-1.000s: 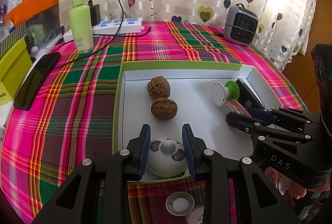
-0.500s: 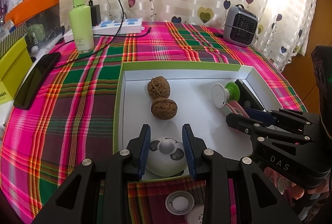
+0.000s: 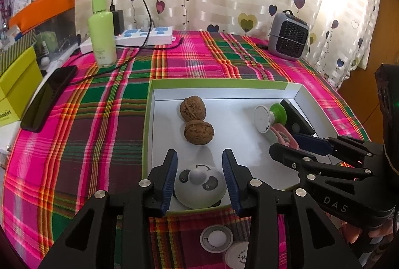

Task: Organize objects
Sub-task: 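Lower and release the pink hook clip with the right gripper while the left releases the disc, then withdraw both open grippers from the tray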

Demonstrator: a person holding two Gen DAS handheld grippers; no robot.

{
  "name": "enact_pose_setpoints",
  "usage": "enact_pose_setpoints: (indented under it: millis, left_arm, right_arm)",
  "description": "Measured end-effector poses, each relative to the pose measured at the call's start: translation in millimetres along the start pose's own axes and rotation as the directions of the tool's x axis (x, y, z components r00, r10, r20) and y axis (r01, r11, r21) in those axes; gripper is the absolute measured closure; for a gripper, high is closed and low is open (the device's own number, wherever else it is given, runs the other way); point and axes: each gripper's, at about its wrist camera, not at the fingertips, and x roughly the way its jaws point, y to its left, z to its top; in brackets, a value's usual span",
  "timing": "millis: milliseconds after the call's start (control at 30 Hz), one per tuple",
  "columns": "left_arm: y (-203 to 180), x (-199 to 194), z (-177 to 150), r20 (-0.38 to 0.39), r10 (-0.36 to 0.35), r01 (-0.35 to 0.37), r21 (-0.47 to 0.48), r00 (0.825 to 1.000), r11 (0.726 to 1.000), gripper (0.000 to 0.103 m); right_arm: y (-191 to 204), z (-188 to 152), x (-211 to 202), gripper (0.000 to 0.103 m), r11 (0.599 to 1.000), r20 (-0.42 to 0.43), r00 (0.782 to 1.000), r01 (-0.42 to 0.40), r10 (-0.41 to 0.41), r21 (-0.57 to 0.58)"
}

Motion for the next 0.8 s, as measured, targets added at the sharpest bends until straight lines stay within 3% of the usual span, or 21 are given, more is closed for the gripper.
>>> enact_pose_setpoints:
  millis: [100,800]
  left_arm:
    - [-1,-4,-2,0.010,0.009,-0.009,0.005,1.000,1.000,0.066]
    - [1,-38,-22,0.065,0.057,-0.057,-0.004,0.996,0.998,0.062]
  right_arm:
    - [-2,-1,-5,0.054,1.000,0.015,1.000,-0.006,0.006,0.015]
    - [7,-21,-45,0.054,1.000,0.124,0.992,0.014,-0.017,0.028]
